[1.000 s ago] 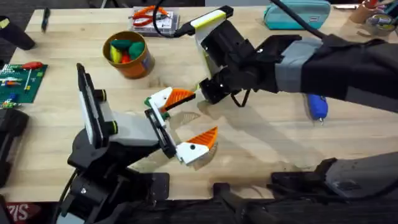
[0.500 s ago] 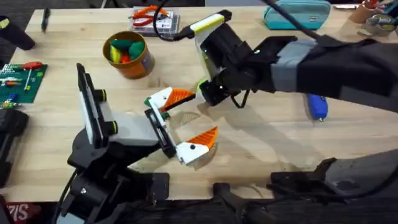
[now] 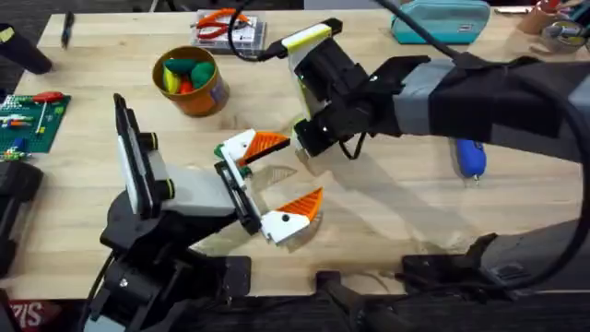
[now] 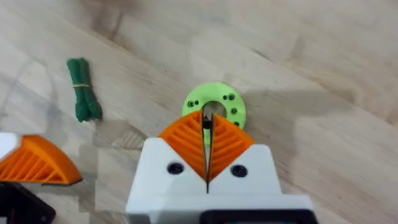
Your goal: Pick up the gripper from the table and insert it into the empty holder that is missing its gripper. Then pick up a screw, insert it into the mounting hole, and use the screwdriver to tighten it. Finally, clean up the table by picking up the vegetable and placing it into the bucket.
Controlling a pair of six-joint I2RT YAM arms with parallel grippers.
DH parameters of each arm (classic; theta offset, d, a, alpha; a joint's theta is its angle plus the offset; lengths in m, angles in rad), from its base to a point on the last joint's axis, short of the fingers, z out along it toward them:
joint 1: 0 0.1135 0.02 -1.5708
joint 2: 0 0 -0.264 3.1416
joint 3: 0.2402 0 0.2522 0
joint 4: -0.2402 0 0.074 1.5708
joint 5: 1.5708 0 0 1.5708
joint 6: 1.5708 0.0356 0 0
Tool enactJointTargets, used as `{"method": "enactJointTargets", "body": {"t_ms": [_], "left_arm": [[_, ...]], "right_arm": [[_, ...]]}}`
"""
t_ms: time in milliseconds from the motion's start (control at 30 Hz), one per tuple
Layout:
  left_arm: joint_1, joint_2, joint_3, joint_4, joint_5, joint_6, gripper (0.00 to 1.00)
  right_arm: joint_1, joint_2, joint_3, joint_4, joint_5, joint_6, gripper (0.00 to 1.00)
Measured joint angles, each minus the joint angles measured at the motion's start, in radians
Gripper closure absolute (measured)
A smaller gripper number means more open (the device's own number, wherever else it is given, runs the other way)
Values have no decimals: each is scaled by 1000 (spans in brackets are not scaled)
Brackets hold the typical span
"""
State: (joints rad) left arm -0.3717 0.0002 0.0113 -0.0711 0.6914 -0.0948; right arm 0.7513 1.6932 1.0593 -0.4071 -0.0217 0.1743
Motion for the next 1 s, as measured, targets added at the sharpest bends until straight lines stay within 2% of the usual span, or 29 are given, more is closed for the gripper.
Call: {"method": "enactJointTargets", "body": {"t_ms": [400, 567, 700, 1000], "left_arm": [[0, 0, 0, 0, 0, 0, 18], [0, 0, 0, 0, 0, 0, 18], [0, 0, 0, 0, 0, 0, 18], [0, 0, 0, 0, 0, 0, 18]], "right_arm": [[-11, 0, 1, 0, -6, 0, 994], [-40, -15, 24, -77, -12, 0, 995], [-77, -75, 47, -138, -9, 0, 995], [-152, -285, 78, -144, -9, -2, 995]]}}
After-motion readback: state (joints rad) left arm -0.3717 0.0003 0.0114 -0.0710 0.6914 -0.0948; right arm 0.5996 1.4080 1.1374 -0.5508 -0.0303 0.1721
